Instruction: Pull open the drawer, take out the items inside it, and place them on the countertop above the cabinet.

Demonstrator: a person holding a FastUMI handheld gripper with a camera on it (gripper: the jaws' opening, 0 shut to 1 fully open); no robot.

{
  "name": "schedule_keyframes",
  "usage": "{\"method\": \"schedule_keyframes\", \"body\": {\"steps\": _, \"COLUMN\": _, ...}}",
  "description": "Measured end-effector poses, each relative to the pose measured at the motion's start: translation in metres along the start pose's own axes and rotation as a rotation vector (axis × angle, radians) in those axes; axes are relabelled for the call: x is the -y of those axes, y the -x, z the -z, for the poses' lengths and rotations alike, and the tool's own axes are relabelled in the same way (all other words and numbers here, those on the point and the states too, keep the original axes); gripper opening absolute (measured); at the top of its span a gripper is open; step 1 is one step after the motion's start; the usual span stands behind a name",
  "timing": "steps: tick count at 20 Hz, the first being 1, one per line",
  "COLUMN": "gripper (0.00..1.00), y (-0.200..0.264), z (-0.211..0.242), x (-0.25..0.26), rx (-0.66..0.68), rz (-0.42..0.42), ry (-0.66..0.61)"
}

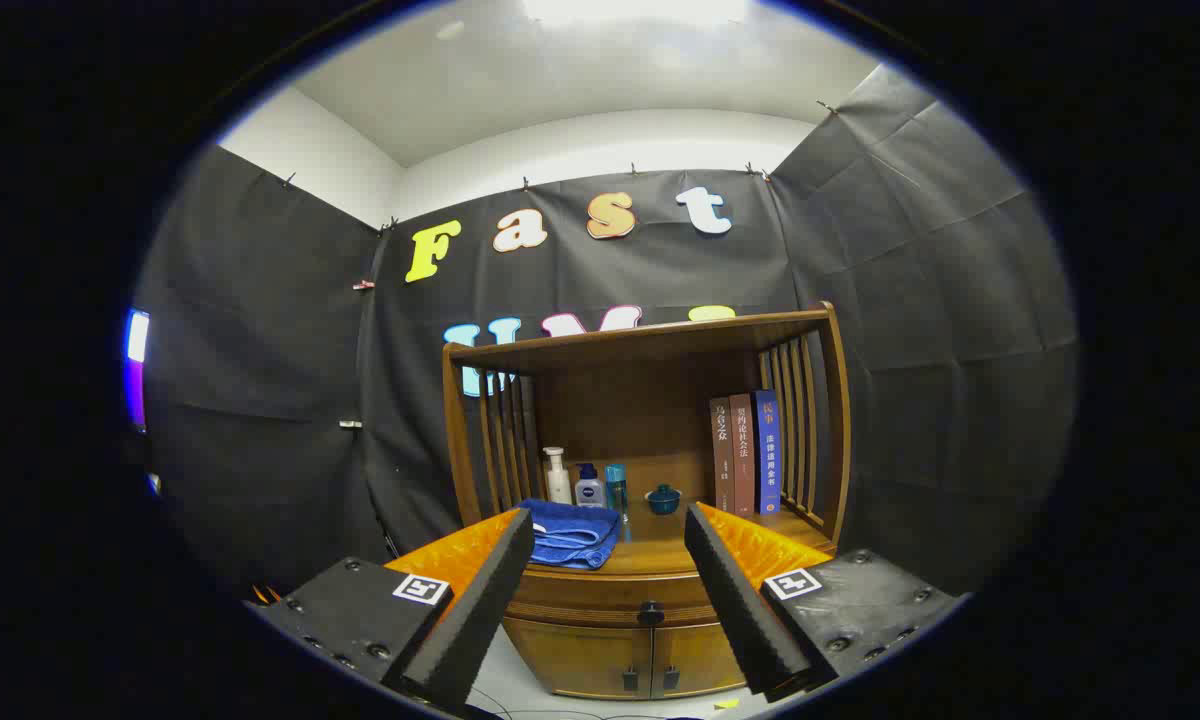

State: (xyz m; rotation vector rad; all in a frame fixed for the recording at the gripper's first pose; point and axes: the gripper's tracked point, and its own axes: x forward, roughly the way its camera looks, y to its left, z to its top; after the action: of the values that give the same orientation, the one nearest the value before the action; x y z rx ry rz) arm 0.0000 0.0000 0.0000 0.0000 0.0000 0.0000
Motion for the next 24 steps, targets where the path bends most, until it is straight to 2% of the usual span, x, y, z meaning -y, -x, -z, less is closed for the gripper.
{"method": "schedule_keyframes", "body": {"steps": 24, "gripper": 0.98, "y": -0.005, "z": 0.011, "x": 0.001, "rx": -0.019, "rz": 0.037, "ry": 0.063}}
